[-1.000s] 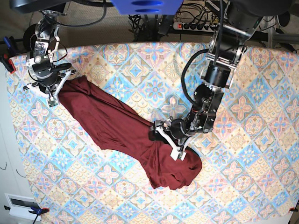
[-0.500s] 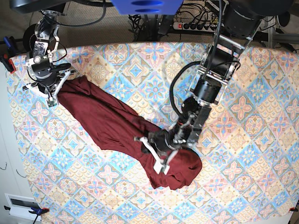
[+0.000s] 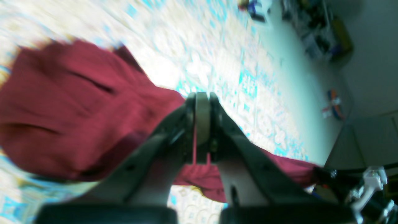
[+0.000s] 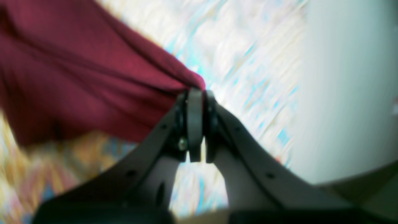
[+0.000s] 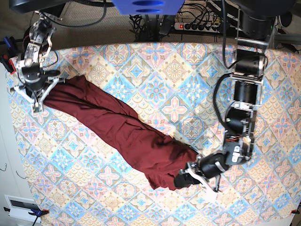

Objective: Layout the t-shirt on the table in an organized manner, then fold the t-shirt properly
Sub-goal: 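Release and regrasp the shirt with the left gripper, stretching it lengthwise, then release the shirt and move both grippers to its middle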

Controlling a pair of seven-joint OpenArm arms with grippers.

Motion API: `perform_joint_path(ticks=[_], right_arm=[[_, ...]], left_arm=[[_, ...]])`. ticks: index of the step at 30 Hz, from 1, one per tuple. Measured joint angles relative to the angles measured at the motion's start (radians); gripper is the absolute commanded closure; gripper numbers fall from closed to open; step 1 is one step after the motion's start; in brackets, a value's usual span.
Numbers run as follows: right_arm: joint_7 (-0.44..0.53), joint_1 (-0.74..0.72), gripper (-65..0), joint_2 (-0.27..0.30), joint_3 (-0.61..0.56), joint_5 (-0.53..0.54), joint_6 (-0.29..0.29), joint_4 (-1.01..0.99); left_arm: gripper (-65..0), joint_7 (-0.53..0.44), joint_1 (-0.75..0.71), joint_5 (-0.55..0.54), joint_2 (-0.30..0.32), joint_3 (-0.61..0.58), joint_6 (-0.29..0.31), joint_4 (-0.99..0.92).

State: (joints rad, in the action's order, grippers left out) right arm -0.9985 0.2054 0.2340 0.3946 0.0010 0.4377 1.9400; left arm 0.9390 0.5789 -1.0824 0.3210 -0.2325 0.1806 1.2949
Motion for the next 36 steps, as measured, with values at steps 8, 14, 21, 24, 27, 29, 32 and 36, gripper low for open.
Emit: perform_joint_path(ticks=[8,14,21,24,27,29,32,36], right_arm=[[-0.023,-0.025,-0.3,-0.002,0.071,-0.007,-0.002,-0.002],[-0.038,-0.050,-0.3,-0.002,0.089,0.006,0.000,0.003],[-0.097,0.010,-5.6,0.003,0.113,0.008,-0.003,0.000],[-0.122,0.053,-14.7,-0.003,0.111,0.002,0.000,0.003],[-0.134,0.063,-22.8,0.002,0.118,-0.019,-0.008,0.003],[-0.105,0.054,-24.7,0.003,0.117,-0.006,-0.008,0.005],[-0.103,0.057,-24.9,-0.004,0.113,0.003,-0.004,0.008],[-0.084,0.053,-25.1,0.009,0.090,-0.012,-0.004,0.007]], left_arm=[[0.0,0.040,0.005,-0.086,0.158,-0.011,0.010,0.109],[0.0,0.036,-0.093,-0.061,0.178,-0.016,0.007,0.107],[-0.9,-0.050,-0.155,0.191,0.110,-0.177,0.002,0.102],[-10.7,-0.064,-0.163,0.277,0.049,-0.181,0.010,0.012],[-22.5,-0.061,-0.161,0.326,0.014,-0.117,-0.001,-0.118],[-31.6,-0.068,-0.148,0.356,0.011,-0.098,-0.010,-0.168],[-41.9,-0.140,-0.132,0.382,0.009,-0.099,-0.008,-0.176],[-48.8,-0.172,-0.125,0.418,-0.004,-0.099,0.000,-0.172]])
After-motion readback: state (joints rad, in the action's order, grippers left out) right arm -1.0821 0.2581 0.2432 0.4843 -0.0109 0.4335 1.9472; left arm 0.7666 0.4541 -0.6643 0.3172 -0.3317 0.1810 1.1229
